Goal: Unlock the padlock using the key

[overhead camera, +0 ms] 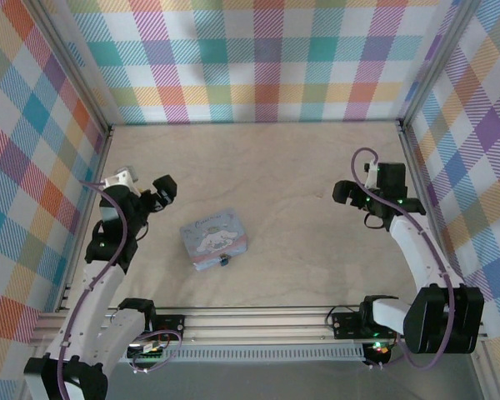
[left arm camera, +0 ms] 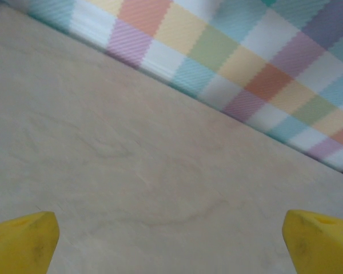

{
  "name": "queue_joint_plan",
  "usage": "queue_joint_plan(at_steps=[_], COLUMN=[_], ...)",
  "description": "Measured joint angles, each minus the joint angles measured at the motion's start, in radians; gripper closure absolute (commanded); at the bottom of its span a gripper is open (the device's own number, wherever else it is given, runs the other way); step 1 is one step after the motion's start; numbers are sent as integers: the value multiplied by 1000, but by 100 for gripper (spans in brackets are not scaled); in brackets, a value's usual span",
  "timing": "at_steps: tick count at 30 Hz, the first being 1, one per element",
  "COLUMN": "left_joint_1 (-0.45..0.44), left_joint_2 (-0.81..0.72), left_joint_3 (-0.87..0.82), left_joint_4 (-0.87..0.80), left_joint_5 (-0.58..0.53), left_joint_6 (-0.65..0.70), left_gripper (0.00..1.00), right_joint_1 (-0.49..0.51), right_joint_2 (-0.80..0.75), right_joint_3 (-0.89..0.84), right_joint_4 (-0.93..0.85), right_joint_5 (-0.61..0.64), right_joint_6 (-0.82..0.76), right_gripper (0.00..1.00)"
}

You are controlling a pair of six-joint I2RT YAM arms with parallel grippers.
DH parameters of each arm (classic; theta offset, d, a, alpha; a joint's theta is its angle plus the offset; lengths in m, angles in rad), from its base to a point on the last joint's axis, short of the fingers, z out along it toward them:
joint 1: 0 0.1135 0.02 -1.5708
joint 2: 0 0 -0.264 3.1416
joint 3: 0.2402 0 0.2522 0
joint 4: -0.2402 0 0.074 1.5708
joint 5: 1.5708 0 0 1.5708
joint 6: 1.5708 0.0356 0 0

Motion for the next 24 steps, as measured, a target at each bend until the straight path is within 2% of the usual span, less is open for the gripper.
queue_joint_plan(at_steps=[5, 9, 12, 24], left_joint_1=[-1, -25, -67, -282], left_joint_2=[34, 66, 94, 262], left_joint_3=[6, 6, 6, 24], left_joint_4=[-41, -49, -43, 36], left_joint_5=[125, 177, 195, 173], left_joint_6=[-62, -98, -124, -183], left_gripper=[0, 0, 0, 0], right_joint_1=[8, 29, 51, 137], right_joint_2=[32, 111, 189, 561], right_joint_3=[65, 115, 152, 383], right_joint_4=[-109, -162, -196, -252], right_joint_5=[-33, -40, -40, 43], right_joint_6=[23, 25, 23, -14], right_gripper=[9, 15, 22, 31])
